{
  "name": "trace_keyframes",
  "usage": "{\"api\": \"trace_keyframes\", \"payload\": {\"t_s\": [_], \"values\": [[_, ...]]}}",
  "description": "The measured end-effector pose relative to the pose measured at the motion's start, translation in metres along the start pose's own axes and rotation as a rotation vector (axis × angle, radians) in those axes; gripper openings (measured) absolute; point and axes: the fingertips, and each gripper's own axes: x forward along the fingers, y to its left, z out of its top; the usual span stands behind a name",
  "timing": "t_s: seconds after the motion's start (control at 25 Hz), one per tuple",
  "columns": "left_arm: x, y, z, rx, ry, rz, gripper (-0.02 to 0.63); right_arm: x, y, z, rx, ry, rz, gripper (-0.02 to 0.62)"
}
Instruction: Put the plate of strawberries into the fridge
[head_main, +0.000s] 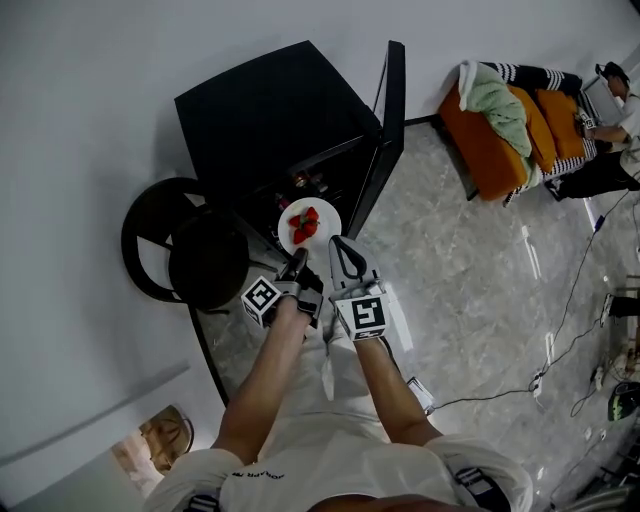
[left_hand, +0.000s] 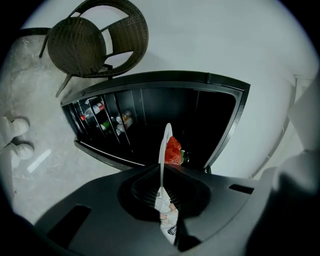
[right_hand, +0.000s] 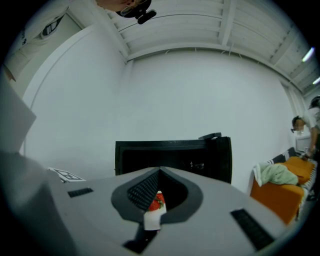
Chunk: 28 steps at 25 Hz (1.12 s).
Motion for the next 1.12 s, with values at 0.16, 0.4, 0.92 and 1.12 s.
{"api": "trace_keyframes", "payload": {"t_s": [0.16, 0.4, 0.92, 1.12], "values": [[0.006, 0.011, 0.002, -0.001, 0.000, -0.006, 0.009, -0.001, 0.001, -0.012, 0.005, 0.014, -0.001, 0.012], [0.025, 0.033, 0.009, -0.018, 0.002, -0.005, 0.010, 0.005, -0.004, -0.029, 0.016, 0.028, -0.014, 0.012], [0.052, 0.067, 0.037, 0.043, -0.075, -0.041, 0.010, 0.023, 0.002, -0.053, 0.023, 0.023, 0.003, 0.012], [0.066, 0.074, 0.039, 0.020, -0.095, -0.050, 0.009, 0.025, 0.004, -0.052, 0.064, -0.005, 0.010, 0.012]]}}
